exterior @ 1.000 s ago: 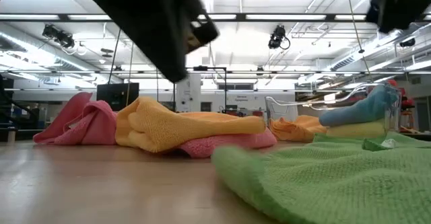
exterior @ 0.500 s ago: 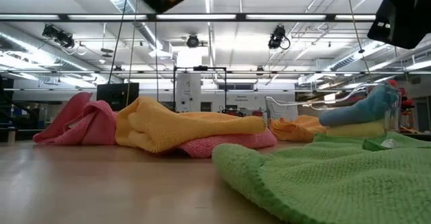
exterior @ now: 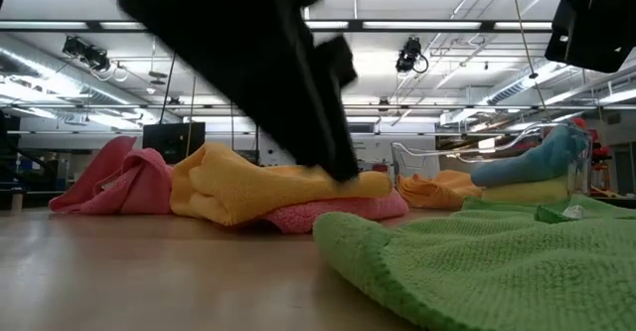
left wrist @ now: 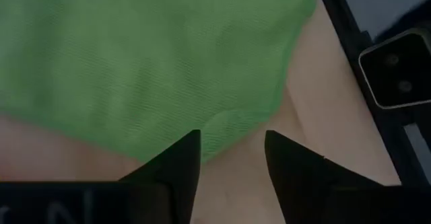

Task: Fold microfiber towels
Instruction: Fold the green towel

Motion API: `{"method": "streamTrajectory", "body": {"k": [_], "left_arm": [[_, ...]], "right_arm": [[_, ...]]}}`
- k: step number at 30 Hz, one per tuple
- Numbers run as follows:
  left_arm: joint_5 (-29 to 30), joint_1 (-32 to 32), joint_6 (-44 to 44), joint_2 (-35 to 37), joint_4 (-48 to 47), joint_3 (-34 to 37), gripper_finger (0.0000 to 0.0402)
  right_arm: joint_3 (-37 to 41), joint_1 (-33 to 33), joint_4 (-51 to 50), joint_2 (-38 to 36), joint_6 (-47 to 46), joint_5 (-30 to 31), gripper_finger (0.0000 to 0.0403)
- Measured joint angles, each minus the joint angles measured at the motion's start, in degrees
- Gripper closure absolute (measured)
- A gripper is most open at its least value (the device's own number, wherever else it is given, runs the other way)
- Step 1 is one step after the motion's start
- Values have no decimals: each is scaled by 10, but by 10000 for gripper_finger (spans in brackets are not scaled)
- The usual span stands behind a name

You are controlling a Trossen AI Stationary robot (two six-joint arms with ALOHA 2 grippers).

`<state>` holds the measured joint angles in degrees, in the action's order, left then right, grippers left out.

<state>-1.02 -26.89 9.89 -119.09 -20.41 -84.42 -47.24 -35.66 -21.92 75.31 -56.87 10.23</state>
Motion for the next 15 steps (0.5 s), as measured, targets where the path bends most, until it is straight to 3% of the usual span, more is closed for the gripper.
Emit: {"method": "streamTrajectory", "body": {"k": [5, 15], "left_arm": [[-58, 13, -1, -43, 18, 0, 230], [-58, 13, -56, -47, 25, -1, 277]], "right_arm": [[0, 0, 1, 0, -8, 0, 222], [0, 0, 3, 0, -15, 0, 222]]}}
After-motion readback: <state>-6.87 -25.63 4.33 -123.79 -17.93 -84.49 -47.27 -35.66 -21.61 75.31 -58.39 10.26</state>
